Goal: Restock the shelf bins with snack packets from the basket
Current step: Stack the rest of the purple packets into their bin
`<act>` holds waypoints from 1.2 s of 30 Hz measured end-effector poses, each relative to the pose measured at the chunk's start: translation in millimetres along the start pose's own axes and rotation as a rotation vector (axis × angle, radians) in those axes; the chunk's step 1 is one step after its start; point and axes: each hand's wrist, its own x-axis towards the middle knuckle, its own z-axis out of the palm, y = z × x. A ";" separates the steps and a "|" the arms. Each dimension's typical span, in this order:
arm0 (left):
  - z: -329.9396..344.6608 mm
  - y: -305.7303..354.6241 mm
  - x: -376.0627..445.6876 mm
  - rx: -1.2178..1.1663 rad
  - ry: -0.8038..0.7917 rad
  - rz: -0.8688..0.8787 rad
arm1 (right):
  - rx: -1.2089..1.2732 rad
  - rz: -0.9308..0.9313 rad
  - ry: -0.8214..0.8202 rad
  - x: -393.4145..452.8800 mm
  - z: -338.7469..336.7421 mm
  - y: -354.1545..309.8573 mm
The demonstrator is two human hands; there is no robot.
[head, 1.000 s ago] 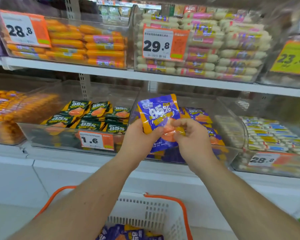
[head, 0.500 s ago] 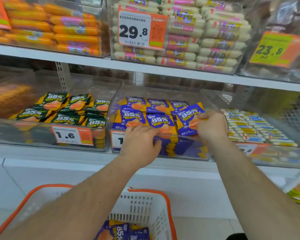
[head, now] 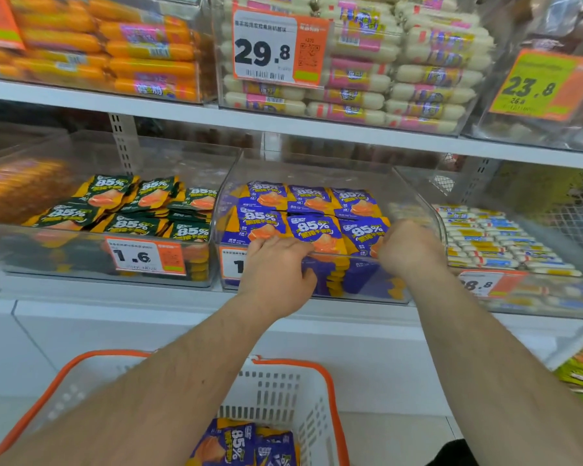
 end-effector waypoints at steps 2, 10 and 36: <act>-0.3 -0.4 0.9 -0.013 -0.015 0.003 | -0.018 -0.004 0.000 -2.4 -0.9 0.2; 0.6 -16.4 -33.4 -0.109 0.344 0.201 | 0.379 -0.583 0.608 -44.3 14.2 -39.7; 89.4 -159.7 -196.6 -0.384 -0.690 -0.696 | -0.547 -0.589 -0.948 -237.3 346.8 -23.8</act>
